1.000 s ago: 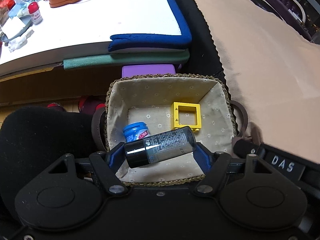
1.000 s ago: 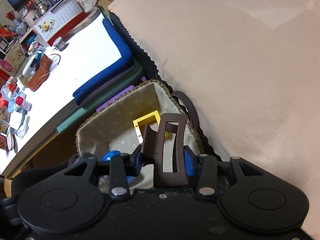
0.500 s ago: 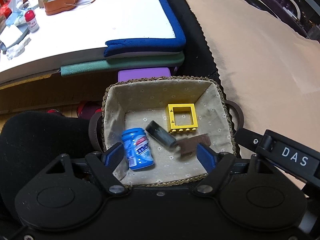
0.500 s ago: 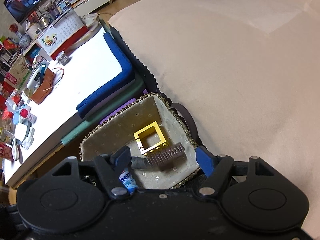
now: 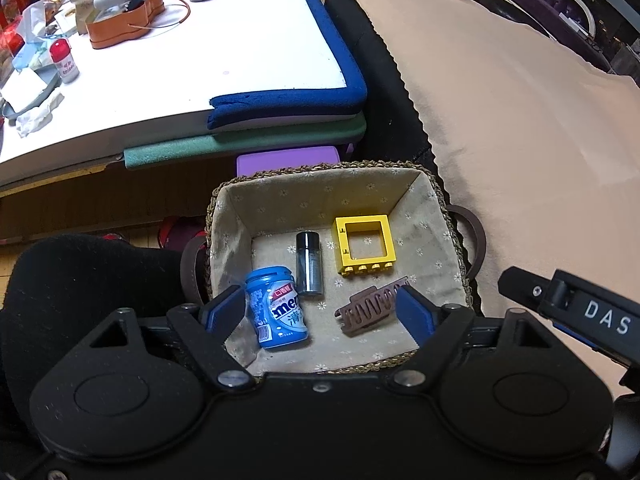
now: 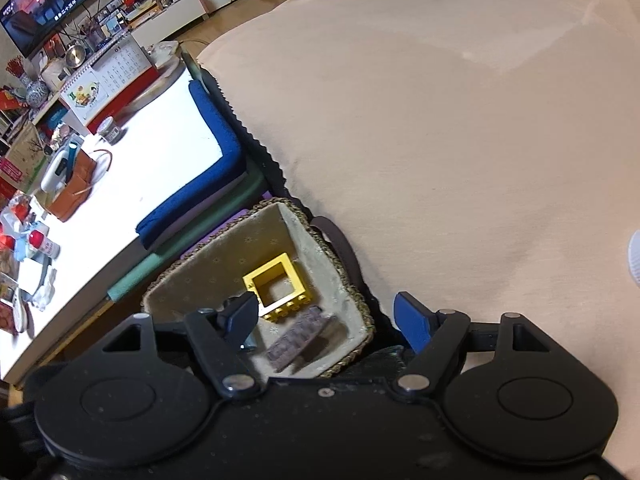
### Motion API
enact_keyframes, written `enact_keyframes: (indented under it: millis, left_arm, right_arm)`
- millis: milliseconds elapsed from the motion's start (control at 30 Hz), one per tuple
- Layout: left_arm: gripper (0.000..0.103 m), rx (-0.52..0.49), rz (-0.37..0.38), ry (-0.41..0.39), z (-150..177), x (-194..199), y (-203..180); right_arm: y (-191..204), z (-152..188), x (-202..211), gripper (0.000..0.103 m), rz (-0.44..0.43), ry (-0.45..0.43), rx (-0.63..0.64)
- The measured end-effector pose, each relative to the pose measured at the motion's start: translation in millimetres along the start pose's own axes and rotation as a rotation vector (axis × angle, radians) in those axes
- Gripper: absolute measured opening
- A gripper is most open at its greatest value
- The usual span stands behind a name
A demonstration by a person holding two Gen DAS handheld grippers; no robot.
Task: Organize rigid objects
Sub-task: 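Lower the cylinder into the basket with the left tool while the right releases the hair clip there, then move both tools back over the remaining items on the bed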
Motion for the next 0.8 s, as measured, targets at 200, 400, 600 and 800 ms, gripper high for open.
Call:
enact_keyframes:
  millis: [200,400,600,800]
  left_arm:
    - [0.078,-0.008,-0.014,-0.013,-0.2,2.4,-0.5]
    - [0.078,-0.032,-0.023,-0.032,0.3,3.9,-3.1]
    - [0.078,-0.062,-0.019,-0.051,0.8,6.4,-7.3]
    - [0.078,-0.107,-0.006,-0.070,3.2,10.2,-14.4]
  right_arm:
    - [-2.3,3.5,1.4,0.086,0.038,-0.006,0.039]
    - [-9.5,6.8,5.4,0.092,0.059,-0.009,0.057]
    - [-19.2,12.7,10.5,0.093,0.077,-0.009,0.066]
    - [-36.4,21.0,21.0,0.095,0.079,-0.012,0.052]
Point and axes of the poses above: each gripper's, at about its wrist camera, not at the fingertips, and x roughly against the way its jaws point, y to its left, z to its underside, the point moved 3 cm from there along -x, roughly the way its jaws point, and after that the axes turned 11 degrees about -y, right-handed, at the moved point
